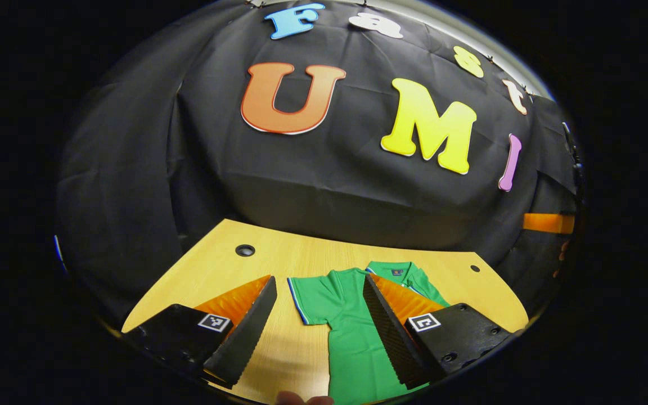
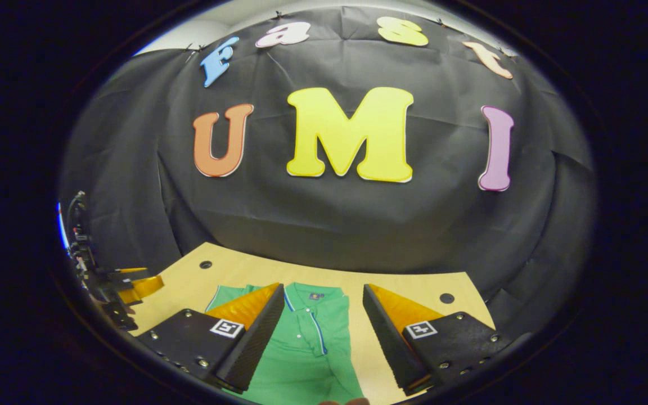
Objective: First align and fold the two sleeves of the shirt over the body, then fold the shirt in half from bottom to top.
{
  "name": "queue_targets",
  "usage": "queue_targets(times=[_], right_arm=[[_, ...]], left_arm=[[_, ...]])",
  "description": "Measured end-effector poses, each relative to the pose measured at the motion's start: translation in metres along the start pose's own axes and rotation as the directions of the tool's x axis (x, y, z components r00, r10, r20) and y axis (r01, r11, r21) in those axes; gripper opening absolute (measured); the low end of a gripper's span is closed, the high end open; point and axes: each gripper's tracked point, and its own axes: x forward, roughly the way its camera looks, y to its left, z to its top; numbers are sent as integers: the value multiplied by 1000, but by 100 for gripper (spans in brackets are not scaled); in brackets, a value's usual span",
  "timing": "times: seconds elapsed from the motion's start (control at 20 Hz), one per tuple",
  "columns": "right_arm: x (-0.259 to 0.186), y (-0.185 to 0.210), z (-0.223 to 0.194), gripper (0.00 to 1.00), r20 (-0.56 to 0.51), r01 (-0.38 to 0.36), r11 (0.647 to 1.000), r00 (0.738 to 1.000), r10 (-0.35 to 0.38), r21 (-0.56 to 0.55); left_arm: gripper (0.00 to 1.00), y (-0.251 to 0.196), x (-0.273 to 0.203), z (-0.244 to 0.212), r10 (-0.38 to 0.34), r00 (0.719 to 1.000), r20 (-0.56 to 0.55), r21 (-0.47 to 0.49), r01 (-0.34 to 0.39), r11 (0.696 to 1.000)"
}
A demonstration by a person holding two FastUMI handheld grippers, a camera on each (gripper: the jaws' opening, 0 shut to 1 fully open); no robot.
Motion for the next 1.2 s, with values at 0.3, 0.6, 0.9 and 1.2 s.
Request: queue_targets(times=[0.3, 0.6, 0.9, 1.2], right_arm=[[-38, 13, -32, 89, -50, -20, 997, 999, 16, -71], [-55, 39, -86, 89, -171, -65, 992, 984, 45, -110], [-52, 31, -92, 89, -184, -34, 999, 983, 27, -36], [-52, 13, -100, 89, -184, 10, 999, 983, -5, 31]], left_arm=[[98, 23, 87, -56, -34, 988, -151, 10, 36, 999], [98, 49, 156, -96, 22, 974, -225, 72, -6, 997], [97, 58, 176, -125, 96, 945, -312, 208, -31, 978], [82, 55, 179, -123, 116, 947, -298, 224, -49, 973]])
